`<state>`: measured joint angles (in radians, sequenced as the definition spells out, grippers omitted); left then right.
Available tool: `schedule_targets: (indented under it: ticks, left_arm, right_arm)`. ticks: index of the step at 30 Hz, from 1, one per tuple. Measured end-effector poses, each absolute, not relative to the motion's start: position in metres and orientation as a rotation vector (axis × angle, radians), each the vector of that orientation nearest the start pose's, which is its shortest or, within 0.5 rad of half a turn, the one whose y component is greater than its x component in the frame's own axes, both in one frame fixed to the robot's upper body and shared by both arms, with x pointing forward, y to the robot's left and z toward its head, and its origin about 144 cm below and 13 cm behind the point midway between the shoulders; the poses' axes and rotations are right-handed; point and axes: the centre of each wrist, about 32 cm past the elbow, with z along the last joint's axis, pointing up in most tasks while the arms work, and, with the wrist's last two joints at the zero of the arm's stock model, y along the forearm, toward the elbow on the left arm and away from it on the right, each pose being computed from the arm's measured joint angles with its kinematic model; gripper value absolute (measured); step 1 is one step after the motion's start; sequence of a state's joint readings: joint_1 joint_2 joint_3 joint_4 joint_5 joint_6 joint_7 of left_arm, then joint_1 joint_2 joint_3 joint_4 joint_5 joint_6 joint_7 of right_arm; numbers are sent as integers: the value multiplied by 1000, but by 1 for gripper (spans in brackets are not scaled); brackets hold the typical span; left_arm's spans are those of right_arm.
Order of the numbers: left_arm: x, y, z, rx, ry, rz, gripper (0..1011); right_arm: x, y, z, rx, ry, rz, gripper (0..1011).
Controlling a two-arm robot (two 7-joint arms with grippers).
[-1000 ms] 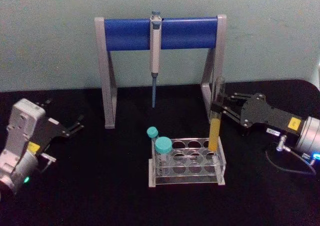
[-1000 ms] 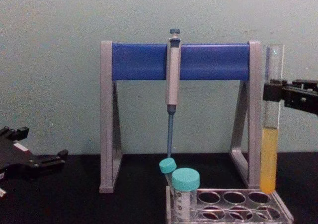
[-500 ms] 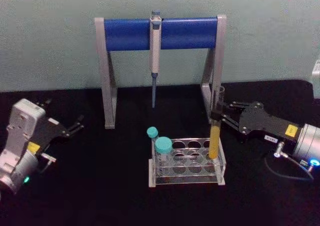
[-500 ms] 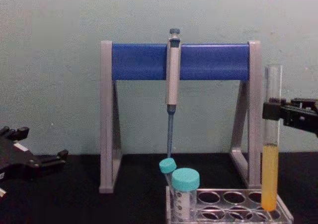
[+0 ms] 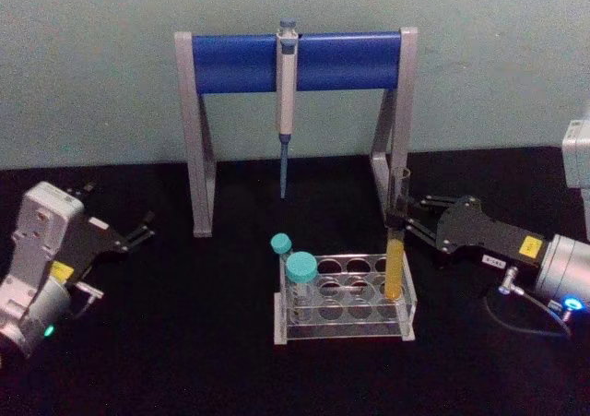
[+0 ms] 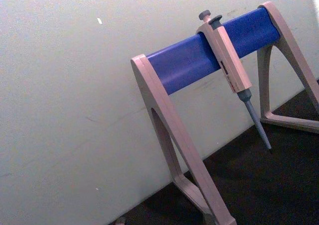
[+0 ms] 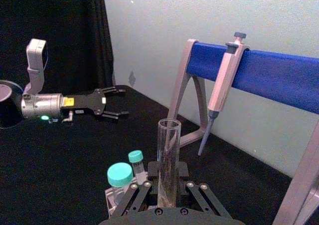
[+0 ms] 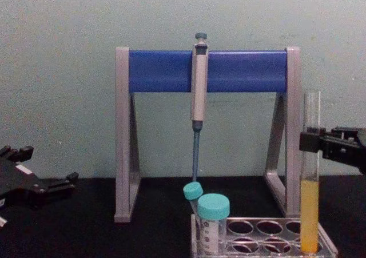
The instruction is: Pick up the test tube from the test tube rack, shake it, then place it back into the test tube rack.
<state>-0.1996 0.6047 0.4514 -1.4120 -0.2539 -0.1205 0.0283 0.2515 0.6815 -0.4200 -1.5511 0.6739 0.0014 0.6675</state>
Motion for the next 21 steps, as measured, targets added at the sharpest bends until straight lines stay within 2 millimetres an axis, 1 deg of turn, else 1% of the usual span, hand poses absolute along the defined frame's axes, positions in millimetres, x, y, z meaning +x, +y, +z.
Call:
schedule_targets:
  ticks: [21]
  left_arm:
    - [489,310,1140,304,-285,1248,1001]
  right_arm:
    - [503,-315,1195,-92,22,-596,228]
